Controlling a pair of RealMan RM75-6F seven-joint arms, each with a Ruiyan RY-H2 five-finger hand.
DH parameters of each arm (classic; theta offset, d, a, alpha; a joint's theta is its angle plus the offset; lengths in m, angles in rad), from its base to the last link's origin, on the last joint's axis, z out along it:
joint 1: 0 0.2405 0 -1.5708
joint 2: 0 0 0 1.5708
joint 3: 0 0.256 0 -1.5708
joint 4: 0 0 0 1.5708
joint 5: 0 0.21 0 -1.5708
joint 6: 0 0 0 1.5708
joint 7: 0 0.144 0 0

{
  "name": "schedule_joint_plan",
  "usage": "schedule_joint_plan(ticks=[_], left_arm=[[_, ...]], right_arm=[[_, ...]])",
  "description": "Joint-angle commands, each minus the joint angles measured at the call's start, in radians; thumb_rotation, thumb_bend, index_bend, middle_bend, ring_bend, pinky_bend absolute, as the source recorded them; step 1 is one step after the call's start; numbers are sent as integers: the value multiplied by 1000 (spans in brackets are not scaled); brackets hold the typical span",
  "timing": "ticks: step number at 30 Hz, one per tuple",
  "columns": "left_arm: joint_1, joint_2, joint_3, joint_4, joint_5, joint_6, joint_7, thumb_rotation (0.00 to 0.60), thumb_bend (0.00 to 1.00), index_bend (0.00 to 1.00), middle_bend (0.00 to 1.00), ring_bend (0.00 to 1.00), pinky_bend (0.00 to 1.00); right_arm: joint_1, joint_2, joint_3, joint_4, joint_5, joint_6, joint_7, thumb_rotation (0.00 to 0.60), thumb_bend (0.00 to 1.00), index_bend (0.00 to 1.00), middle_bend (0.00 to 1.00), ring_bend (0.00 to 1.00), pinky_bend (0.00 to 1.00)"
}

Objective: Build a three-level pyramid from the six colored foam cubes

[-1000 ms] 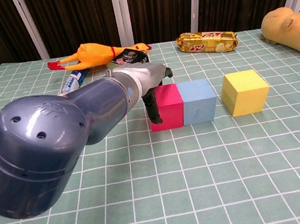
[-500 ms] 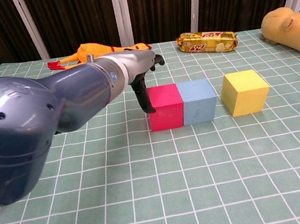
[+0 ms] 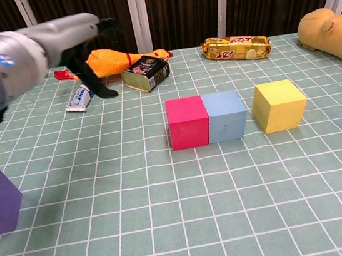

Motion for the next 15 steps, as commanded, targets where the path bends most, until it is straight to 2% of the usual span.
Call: schedule_joint_plan(ticks=[1, 6, 9, 12, 15], left_arm=[[111, 116, 83, -107, 123, 79, -94, 600, 137, 0, 75, 9, 85], [243, 238, 179, -176, 273, 168, -187, 600, 107, 0, 74, 9, 81], [299, 292, 218, -192, 336, 200, -227, 600, 106, 0, 72, 9, 80], [343, 348, 238, -205, 381, 217, -260, 600, 105, 0, 71, 9, 80], [368, 393, 235, -226, 405, 219, -294, 600, 105, 0, 71, 9, 80]], right_arm=[[2, -1, -1, -6, 3, -3, -17, 600, 240, 0, 0, 0, 0], [12, 3, 7, -30, 2, -4, -56, 600, 240, 0, 0, 0, 0], [34, 6, 18, -50, 10, -25, -93, 600, 240, 0, 0, 0, 0], [76, 7, 38, -80, 29, -71, -146, 600, 239, 0, 0, 0, 0], [133, 5, 60, -104, 49, -135, -215, 600, 240, 0, 0, 0, 0]])
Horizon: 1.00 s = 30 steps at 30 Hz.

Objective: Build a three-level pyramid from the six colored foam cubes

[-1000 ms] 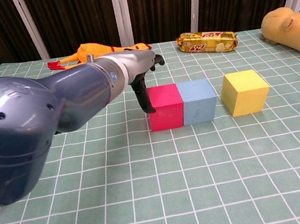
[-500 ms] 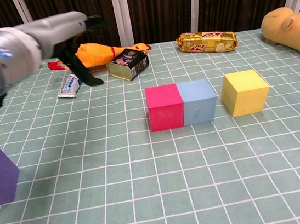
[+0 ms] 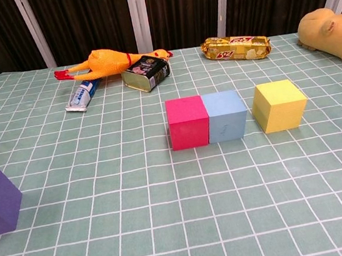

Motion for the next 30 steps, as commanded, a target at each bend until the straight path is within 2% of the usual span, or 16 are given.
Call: schedule_joint_plan(ticks=[1, 6, 10, 21, 30], left_arm=[[36, 54, 1, -30, 31, 10, -55, 600, 105, 0, 71, 9, 80], [63, 95, -9, -42, 32, -23, -106, 600, 105, 0, 71, 9, 80], [76, 114, -26, -39, 34, -43, -127, 600, 105, 0, 71, 9, 80], [103, 135, -68, -36, 23, -74, -157, 600, 105, 0, 72, 9, 80], [120, 138, -91, -33, 21, -93, -162, 600, 105, 0, 72, 9, 80]], right_arm=[[80, -2, 34, -38, 39, -90, -88, 600, 239, 0, 0, 0, 0], [192, -20, 67, -42, 123, -233, -192, 600, 239, 0, 9, 0, 0], [266, -52, 79, -28, 191, -315, -255, 600, 240, 0, 95, 34, 0], [382, -171, 86, 57, 312, -392, -336, 600, 239, 0, 179, 78, 0], [445, -241, 80, 133, 379, -417, -372, 600, 239, 0, 201, 89, 0]])
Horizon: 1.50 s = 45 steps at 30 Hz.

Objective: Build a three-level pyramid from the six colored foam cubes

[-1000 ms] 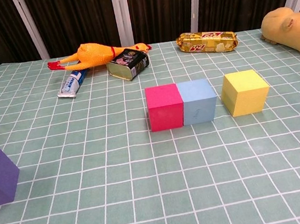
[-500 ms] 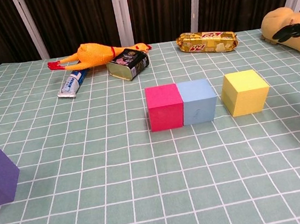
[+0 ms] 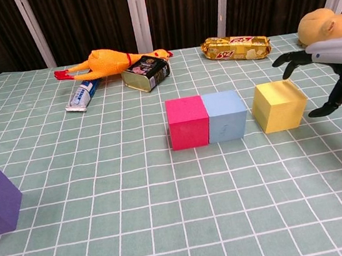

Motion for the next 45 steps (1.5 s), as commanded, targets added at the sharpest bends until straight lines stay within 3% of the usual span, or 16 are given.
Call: schedule_joint_plan(ticks=[1, 23, 38, 45], left_arm=[[5, 0, -6, 1, -1, -4, -1, 600, 105, 0, 72, 9, 80], [34, 4, -57, 17, -13, -38, -21, 600, 105, 0, 71, 9, 80], [48, 10, -76, 15, -16, -53, -28, 600, 105, 0, 71, 9, 80], [53, 7, -82, 16, -17, -58, -26, 600, 105, 0, 71, 9, 80]], right_arm=[[21, -23, -1, 25, 18, -7, -11, 600, 239, 0, 201, 89, 0], [97, -61, 4, 55, 63, 34, -53, 600, 239, 0, 203, 91, 0], [139, -78, -31, 86, 153, 3, -105, 600, 239, 0, 210, 95, 0], [145, -90, -43, 104, 161, 0, -95, 600, 413, 0, 270, 128, 0]])
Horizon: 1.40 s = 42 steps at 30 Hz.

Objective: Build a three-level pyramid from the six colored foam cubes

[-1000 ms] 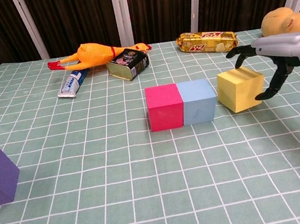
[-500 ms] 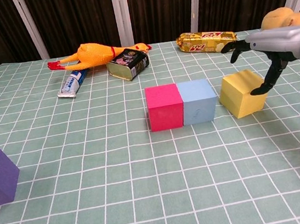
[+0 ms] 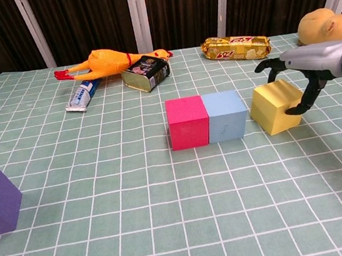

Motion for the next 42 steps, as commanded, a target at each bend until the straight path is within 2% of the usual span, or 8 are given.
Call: schedule_joint_plan(ticks=[1, 14, 28, 42], left_arm=[[1, 0, -2, 0, -1, -1, 0, 600, 105, 0, 71, 9, 80], [7, -6, -10, -3, -2, -10, 2, 600, 105, 0, 71, 9, 80], [14, 3, -19, -14, -5, -17, -2, 600, 105, 0, 72, 9, 80], [19, 18, -33, -9, -15, -34, -32, 600, 106, 0, 71, 9, 80]], right_arm=[[0, -3, -4, 1, 0, 2, 4, 600, 418, 0, 273, 130, 0], [-6, -9, 7, -71, -10, 72, 16, 600, 429, 0, 299, 151, 0], [20, -144, 32, -91, 131, 258, -168, 600, 429, 0, 299, 151, 0], [48, -191, 45, -104, 210, 302, -268, 600, 429, 0, 299, 151, 0]])
